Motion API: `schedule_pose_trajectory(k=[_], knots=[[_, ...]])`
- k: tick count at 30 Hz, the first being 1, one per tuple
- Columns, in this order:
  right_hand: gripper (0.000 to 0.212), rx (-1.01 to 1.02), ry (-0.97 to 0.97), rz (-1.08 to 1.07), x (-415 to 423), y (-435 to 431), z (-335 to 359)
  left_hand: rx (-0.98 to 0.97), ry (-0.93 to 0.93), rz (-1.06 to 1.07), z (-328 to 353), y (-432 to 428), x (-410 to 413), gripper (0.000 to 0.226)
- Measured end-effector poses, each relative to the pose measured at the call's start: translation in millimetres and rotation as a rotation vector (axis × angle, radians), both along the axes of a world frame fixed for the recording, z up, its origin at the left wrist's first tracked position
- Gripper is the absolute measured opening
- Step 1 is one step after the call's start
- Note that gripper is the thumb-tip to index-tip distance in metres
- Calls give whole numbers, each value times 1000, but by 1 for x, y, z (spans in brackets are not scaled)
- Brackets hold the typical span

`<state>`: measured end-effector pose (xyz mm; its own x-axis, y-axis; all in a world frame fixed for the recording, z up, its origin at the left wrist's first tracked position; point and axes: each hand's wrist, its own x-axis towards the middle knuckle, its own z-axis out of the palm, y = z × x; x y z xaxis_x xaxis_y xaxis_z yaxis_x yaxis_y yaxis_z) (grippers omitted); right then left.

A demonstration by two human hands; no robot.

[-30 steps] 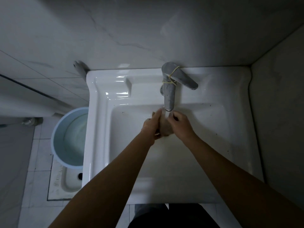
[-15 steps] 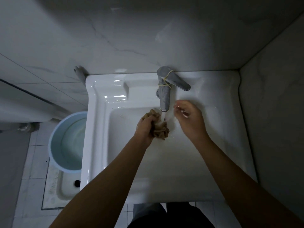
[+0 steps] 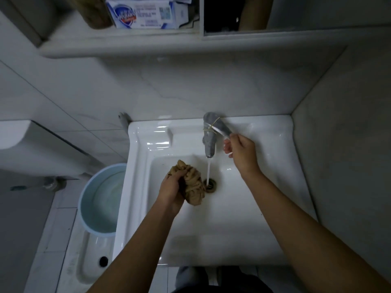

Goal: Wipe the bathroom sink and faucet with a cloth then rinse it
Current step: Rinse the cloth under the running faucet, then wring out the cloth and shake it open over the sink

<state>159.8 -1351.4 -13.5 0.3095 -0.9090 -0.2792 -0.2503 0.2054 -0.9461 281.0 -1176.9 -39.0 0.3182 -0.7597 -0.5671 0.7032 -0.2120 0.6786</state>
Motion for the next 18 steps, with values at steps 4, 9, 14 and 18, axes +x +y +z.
schedule_pose_trajectory(k=[4, 9, 14, 18], knots=[[42, 73, 123, 67, -8, -2, 11, -41, -29, -4, 14, 9, 1, 21], [40, 301, 197, 86, -17, 17, 28, -53, -118, -51, 32, 14, -5, 19], [57, 810, -35, 295, -32, 88, 25, 123, -383, -69, 53, 7, -30, 30], [48, 1015, -342, 339, -34, 101, 29, 141, -782, -111, 65, -1, -44, 10]])
